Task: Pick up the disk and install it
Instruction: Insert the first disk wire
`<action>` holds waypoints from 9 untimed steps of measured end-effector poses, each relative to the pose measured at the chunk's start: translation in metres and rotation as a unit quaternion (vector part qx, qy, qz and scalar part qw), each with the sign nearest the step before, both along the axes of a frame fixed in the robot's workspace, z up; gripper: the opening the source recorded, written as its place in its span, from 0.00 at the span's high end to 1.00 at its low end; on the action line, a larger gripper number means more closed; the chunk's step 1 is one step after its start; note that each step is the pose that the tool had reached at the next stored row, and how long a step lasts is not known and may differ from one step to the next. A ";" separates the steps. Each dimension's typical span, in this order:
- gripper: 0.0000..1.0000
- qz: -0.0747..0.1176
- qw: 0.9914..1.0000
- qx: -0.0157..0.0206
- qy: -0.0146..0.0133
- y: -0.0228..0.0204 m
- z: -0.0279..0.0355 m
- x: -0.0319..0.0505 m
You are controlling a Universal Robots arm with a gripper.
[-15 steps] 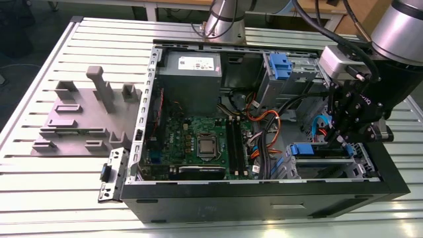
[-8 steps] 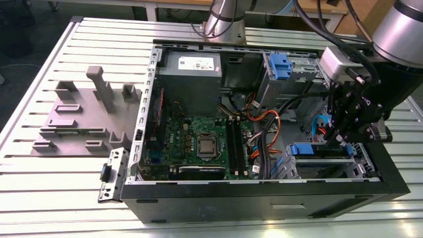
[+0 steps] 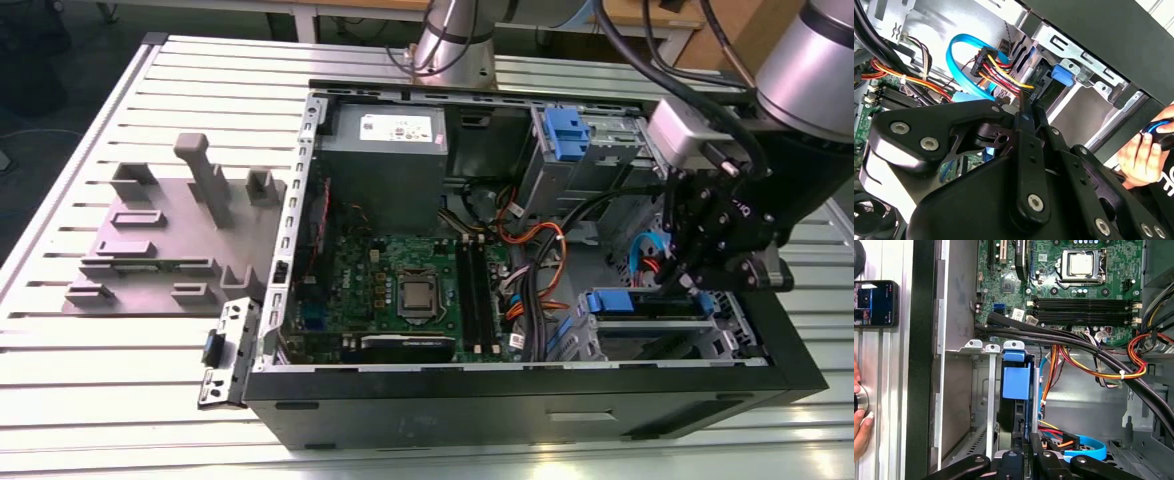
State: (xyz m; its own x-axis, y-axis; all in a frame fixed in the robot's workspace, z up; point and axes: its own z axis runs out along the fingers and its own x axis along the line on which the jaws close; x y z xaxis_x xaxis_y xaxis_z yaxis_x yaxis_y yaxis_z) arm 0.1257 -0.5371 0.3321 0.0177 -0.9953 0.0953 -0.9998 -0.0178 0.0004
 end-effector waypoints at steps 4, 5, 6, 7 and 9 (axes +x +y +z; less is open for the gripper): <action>0.83 0.000 1.000 0.002 -0.001 -0.0016 0.0000 0.0000; 0.83 0.000 1.000 0.002 -0.001 -0.0020 0.0001 0.0000; 0.83 0.000 1.000 0.003 -0.001 -0.0023 0.0001 0.0000; 0.83 0.000 1.000 0.003 -0.001 -0.0027 0.0001 0.0000; 0.83 0.000 1.000 0.004 -0.001 -0.0028 0.0000 0.0000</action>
State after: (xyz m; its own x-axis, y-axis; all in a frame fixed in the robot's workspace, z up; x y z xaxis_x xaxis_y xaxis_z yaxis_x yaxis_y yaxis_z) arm 0.1257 -0.5399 0.3321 0.0176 -0.9960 0.0881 -0.9998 -0.0177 -0.0012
